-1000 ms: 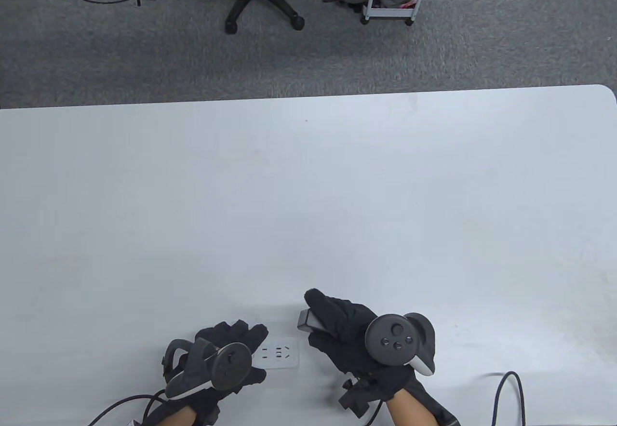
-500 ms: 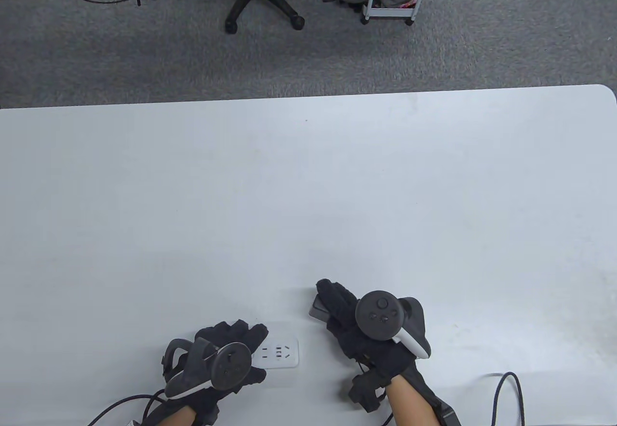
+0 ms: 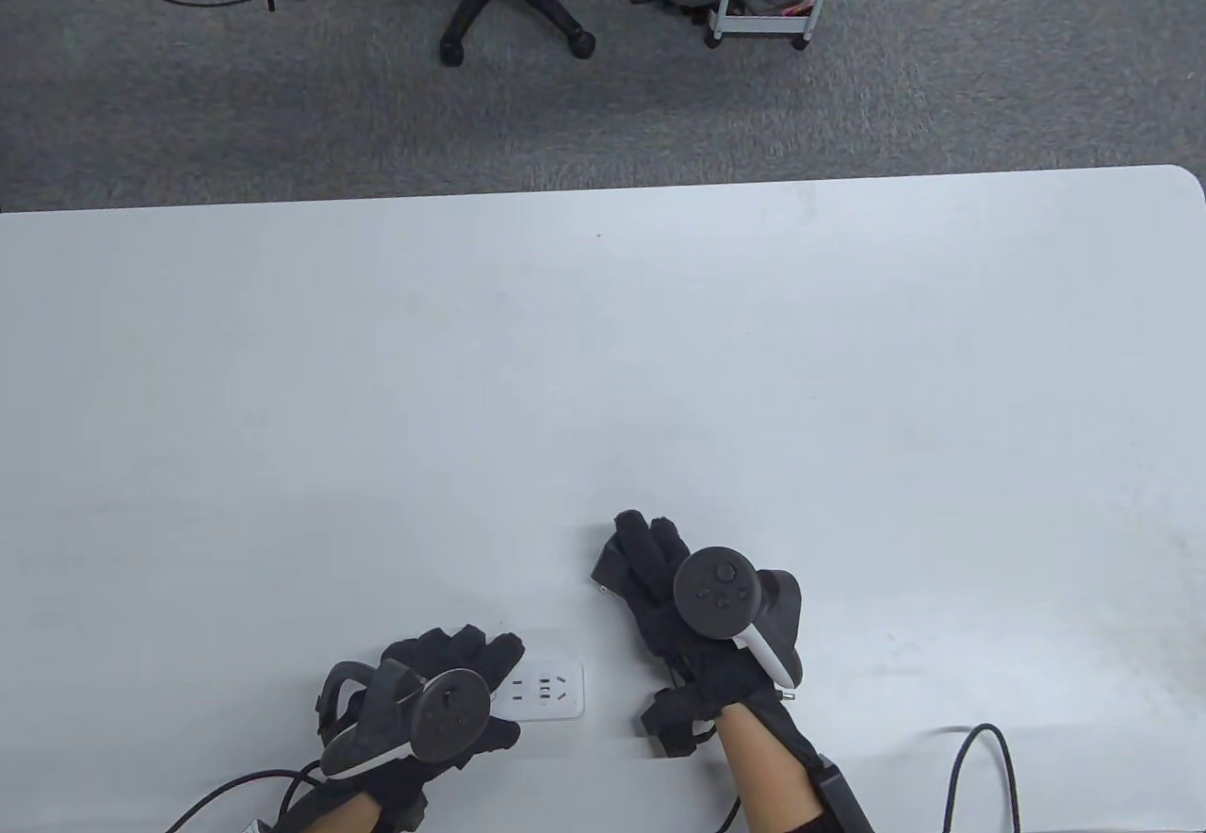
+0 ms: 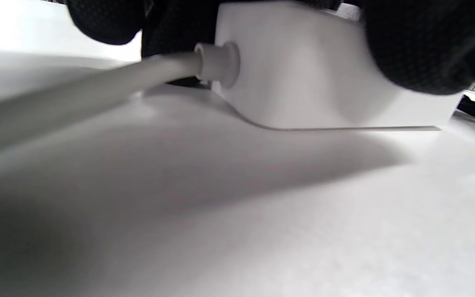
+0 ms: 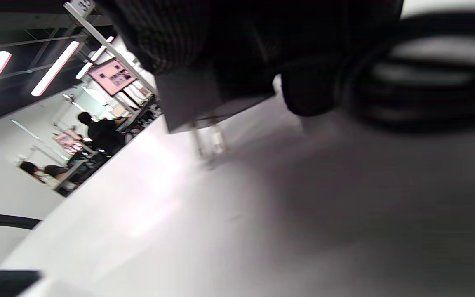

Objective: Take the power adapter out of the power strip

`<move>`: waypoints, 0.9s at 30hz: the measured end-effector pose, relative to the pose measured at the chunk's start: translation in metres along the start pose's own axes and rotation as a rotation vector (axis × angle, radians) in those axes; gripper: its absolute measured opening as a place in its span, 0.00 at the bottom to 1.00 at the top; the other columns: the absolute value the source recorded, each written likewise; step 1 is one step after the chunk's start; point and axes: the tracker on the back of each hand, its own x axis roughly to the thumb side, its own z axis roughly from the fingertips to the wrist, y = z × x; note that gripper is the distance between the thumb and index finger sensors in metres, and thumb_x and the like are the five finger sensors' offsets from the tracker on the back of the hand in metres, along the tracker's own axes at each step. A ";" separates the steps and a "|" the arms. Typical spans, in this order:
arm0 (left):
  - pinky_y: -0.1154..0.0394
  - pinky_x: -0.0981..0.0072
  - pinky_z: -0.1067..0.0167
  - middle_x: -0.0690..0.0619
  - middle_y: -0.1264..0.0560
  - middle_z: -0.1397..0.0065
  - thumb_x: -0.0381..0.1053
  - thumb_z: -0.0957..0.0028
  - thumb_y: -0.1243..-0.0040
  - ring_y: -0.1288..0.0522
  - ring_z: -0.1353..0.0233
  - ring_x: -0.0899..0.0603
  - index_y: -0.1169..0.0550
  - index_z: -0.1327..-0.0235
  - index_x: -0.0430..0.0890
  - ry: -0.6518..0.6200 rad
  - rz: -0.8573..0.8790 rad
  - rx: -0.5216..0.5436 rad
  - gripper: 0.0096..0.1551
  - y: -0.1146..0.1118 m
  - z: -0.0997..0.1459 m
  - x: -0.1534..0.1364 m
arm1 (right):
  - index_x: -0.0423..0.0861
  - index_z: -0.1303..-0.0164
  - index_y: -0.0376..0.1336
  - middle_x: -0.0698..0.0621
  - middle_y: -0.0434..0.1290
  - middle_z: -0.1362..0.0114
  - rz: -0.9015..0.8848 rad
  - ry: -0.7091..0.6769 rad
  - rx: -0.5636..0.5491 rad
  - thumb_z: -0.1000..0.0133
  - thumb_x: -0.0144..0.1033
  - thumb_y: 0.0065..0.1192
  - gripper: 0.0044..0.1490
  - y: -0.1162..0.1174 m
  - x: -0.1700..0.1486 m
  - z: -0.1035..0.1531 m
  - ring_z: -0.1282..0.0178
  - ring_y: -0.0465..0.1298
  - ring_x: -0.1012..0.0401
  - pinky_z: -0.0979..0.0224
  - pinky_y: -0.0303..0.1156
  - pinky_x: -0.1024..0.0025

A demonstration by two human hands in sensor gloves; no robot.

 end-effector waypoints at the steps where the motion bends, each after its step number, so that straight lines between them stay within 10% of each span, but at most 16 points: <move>1: 0.35 0.39 0.35 0.45 0.28 0.26 0.70 0.65 0.33 0.25 0.40 0.36 0.30 0.27 0.54 -0.001 -0.005 0.004 0.49 0.000 0.000 0.001 | 0.57 0.25 0.55 0.37 0.59 0.21 0.029 0.024 -0.015 0.46 0.43 0.60 0.37 0.000 -0.002 0.001 0.43 0.76 0.50 0.26 0.61 0.43; 16: 0.35 0.39 0.35 0.45 0.28 0.26 0.70 0.65 0.34 0.25 0.40 0.36 0.31 0.26 0.54 0.006 -0.028 0.007 0.50 0.000 0.001 0.001 | 0.58 0.27 0.57 0.41 0.63 0.22 0.103 0.032 -0.065 0.50 0.46 0.63 0.38 0.000 0.000 0.005 0.43 0.76 0.53 0.25 0.61 0.44; 27: 0.34 0.41 0.35 0.45 0.31 0.22 0.70 0.64 0.35 0.26 0.38 0.38 0.33 0.25 0.56 0.043 -0.042 -0.016 0.50 0.003 0.004 -0.005 | 0.67 0.25 0.43 0.52 0.39 0.12 0.185 -0.113 -0.161 0.55 0.55 0.65 0.51 -0.028 0.015 0.042 0.11 0.50 0.50 0.17 0.37 0.39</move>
